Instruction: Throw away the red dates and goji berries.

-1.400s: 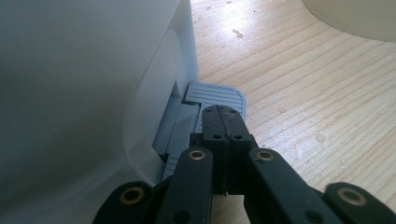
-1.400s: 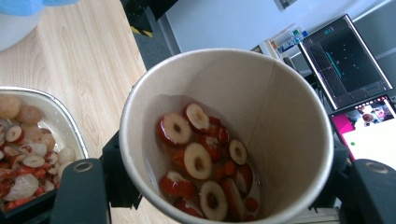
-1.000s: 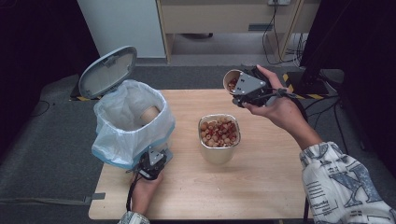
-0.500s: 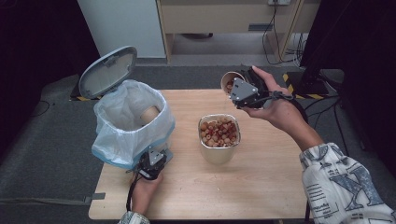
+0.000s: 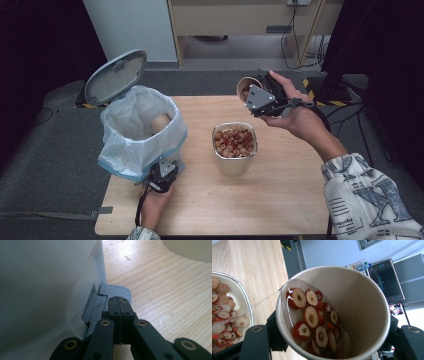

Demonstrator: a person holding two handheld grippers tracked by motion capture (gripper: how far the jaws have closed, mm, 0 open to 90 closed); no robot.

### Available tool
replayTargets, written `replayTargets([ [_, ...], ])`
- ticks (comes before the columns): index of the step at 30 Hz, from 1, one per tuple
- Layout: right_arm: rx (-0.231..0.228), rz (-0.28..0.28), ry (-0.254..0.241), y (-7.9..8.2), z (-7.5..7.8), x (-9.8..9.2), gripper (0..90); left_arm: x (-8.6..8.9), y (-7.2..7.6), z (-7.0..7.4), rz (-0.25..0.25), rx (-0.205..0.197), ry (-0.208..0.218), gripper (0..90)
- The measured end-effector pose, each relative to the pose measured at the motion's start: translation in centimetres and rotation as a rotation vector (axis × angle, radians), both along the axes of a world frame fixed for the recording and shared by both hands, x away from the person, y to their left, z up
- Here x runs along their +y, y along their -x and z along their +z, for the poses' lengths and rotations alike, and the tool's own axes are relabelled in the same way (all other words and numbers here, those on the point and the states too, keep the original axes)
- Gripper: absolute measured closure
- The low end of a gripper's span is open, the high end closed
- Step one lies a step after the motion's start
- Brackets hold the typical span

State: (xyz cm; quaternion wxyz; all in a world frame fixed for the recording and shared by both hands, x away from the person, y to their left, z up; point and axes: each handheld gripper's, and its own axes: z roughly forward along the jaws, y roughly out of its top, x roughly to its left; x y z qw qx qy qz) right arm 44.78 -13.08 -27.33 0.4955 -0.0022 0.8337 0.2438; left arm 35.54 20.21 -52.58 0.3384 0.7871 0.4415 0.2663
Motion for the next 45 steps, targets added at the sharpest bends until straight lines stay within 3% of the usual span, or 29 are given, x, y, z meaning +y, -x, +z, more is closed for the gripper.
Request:
replayTargets([
  [16, -0.005, -0.001, 0.002, 0.10, 0.26, -0.16, 30.7, -0.01, 0.00, 0.00, 0.001, -0.001, -0.001, 89.0],
  [31, -0.069, 0.002, 0.097, 0.49, 0.64, 0.48, 30.7, 0.01, -0.01, 0.00, 0.000, 0.000, 0.002, 89.1],
  [45, -0.067, 0.000, 0.099, 0.40, 0.62, 0.35, 30.7, 0.01, -0.01, 0.00, 0.000, 0.000, 0.003, 89.0],
])
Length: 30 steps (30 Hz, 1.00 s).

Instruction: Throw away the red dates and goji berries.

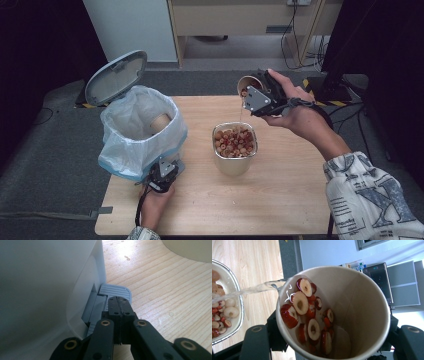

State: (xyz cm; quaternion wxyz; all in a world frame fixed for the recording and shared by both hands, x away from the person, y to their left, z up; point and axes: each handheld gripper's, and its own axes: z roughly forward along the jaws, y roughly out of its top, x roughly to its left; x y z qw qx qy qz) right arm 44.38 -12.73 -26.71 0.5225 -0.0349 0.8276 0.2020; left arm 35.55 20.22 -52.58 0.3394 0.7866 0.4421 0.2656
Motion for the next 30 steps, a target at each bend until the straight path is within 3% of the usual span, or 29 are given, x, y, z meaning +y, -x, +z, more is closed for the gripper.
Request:
replayTargets([
  [12, -0.021, -0.003, 0.015, 0.13, 0.68, 0.09, 30.9, 0.00, 0.00, 0.01, 0.000, 0.000, 0.000, 89.1],
  [22, -0.090, -0.009, 0.141, 0.40, 0.35, 0.57, 30.9, 0.01, 0.00, 0.01, 0.000, 0.000, 0.001, 89.1],
  [26, -0.105, -0.009, 0.172, 0.45, 0.24, 0.73, 30.9, 0.00, 0.00, 0.01, 0.000, 0.000, 0.001, 89.1],
  [30, -0.105, -0.009, 0.172, 0.47, 0.19, 0.77, 30.9, -0.01, 0.00, 0.01, 0.000, 0.001, 0.001, 89.0],
])
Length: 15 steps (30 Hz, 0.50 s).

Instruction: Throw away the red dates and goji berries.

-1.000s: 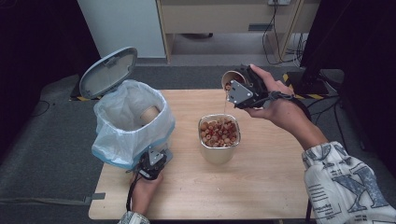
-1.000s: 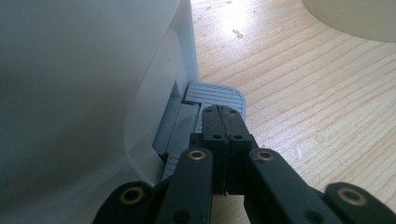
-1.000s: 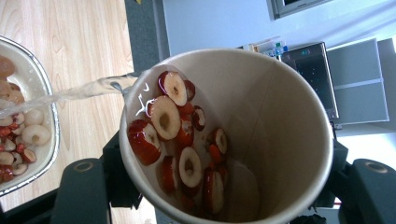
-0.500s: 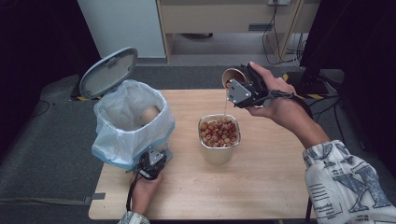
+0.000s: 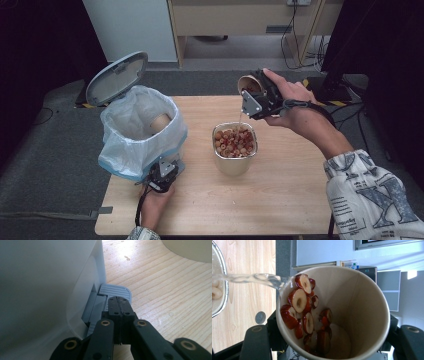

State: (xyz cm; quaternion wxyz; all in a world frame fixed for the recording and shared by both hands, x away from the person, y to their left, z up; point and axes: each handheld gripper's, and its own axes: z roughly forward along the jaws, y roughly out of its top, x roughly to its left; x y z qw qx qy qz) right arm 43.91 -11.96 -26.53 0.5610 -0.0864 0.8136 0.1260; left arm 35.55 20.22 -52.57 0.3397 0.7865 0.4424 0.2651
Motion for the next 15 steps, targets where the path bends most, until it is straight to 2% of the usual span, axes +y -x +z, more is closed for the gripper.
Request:
replayTargets([
  [4, -0.014, 0.000, 0.020, -0.01, -0.15, -0.01, 30.9, 0.00, 0.00, 0.00, 0.000, 0.001, 0.000, 89.0],
  [15, -0.025, 0.003, 0.027, 0.04, -0.17, 0.11, 30.9, -0.01, 0.01, 0.01, -0.001, -0.001, -0.001, 89.0],
])
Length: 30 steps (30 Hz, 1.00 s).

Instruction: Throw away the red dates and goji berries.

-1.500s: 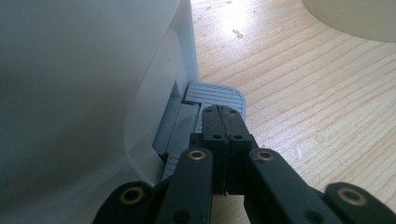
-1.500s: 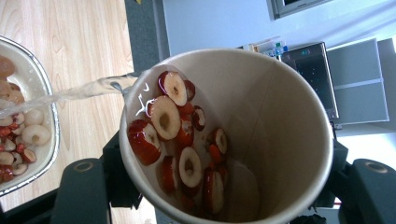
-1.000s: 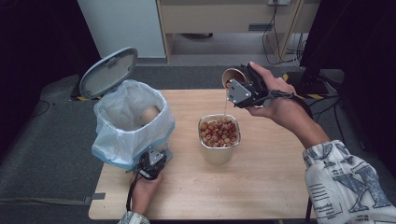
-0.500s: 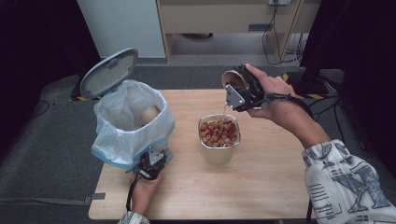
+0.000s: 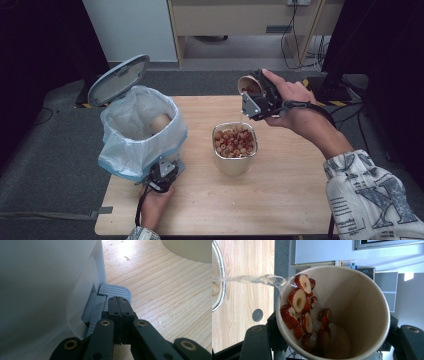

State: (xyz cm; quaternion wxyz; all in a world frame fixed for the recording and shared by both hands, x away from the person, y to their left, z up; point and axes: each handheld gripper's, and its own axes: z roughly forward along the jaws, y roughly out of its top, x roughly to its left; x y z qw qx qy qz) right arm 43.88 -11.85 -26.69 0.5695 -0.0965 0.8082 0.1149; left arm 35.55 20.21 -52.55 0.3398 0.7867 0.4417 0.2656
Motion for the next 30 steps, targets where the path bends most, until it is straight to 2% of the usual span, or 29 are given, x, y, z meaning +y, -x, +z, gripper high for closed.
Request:
replayTargets([
  [25, -0.011, -0.004, 0.000, 0.12, 0.27, -0.16, 31.0, -0.06, 0.02, 0.00, 0.002, -0.003, -0.002, 89.0],
  [30, -0.042, 0.001, 0.043, 0.24, 0.38, 0.11, 31.5, -0.06, 0.03, 0.00, 0.002, -0.003, -0.002, 89.1],
])
